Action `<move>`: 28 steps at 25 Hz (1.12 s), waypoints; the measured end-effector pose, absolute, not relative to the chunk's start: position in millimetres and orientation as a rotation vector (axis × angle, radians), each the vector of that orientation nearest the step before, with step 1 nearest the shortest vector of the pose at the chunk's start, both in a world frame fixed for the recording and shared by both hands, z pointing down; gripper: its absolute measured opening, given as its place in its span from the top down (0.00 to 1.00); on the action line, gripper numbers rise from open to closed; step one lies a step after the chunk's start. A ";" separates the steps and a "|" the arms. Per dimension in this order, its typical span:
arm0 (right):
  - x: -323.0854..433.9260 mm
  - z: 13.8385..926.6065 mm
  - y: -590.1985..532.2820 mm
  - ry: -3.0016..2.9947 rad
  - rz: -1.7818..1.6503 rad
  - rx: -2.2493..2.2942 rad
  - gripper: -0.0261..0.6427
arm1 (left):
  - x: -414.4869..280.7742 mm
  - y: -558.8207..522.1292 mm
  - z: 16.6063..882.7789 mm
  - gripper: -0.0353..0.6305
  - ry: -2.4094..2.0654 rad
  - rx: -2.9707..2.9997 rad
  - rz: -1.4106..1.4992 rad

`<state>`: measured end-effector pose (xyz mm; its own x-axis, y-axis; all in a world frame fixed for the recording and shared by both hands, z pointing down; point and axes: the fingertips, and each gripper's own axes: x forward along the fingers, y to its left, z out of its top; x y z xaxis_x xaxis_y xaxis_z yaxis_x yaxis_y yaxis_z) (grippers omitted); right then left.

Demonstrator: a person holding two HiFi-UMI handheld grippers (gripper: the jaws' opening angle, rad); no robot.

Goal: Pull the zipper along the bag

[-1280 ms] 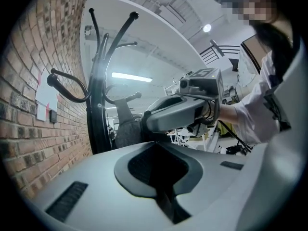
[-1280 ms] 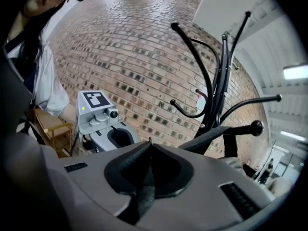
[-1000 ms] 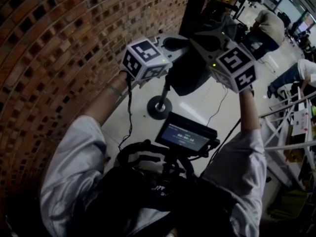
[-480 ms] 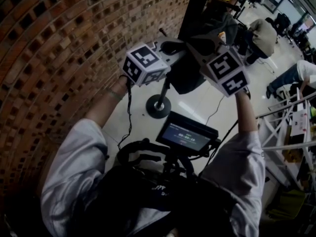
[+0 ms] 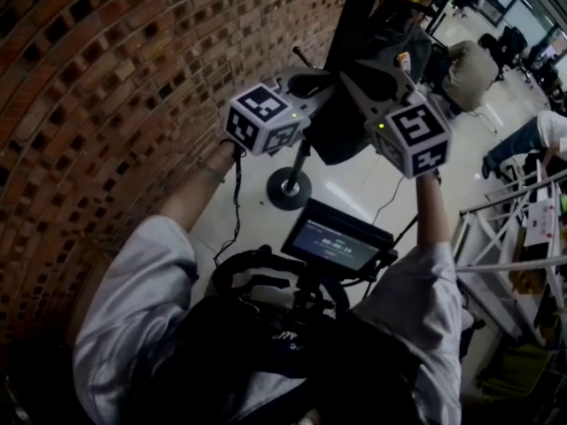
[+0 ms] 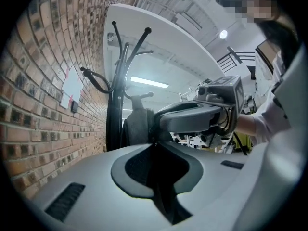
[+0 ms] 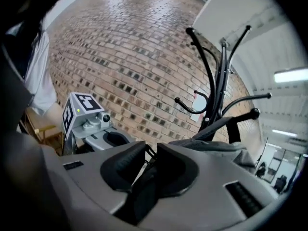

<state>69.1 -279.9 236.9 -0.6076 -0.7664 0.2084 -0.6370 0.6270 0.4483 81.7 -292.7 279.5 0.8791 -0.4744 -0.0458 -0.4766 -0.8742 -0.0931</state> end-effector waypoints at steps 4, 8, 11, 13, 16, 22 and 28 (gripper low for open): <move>85.9 236.8 -269.1 -2.575 -0.354 1.212 0.84 | 75.4 -289.2 289.4 0.91 0.801 -2.969 0.059; 87.5 248.5 -250.3 -2.679 -0.200 1.225 0.84 | 59.0 -284.8 312.0 0.91 0.874 -3.014 0.053; 96.0 272.6 -246.9 -2.717 -0.149 1.257 0.84 | 42.9 -282.3 335.5 0.91 0.959 -3.062 0.055; 101.5 289.1 -246.0 -2.752 -0.086 1.300 0.88 | 33.5 -280.2 352.1 0.91 1.038 -3.097 0.077; 104.8 316.6 -241.2 -2.779 0.049 1.373 0.93 | 22.3 -275.3 377.8 0.91 1.176 -3.150 0.125; 102.9 383.4 -226.3 -2.738 0.354 1.478 0.94 | 14.6 -260.0 420.0 0.91 1.329 -3.222 0.140; 95.8 423.5 -212.3 -2.711 0.457 1.478 0.95 | 14.5 -252.1 430.7 0.91 1.344 -3.228 0.112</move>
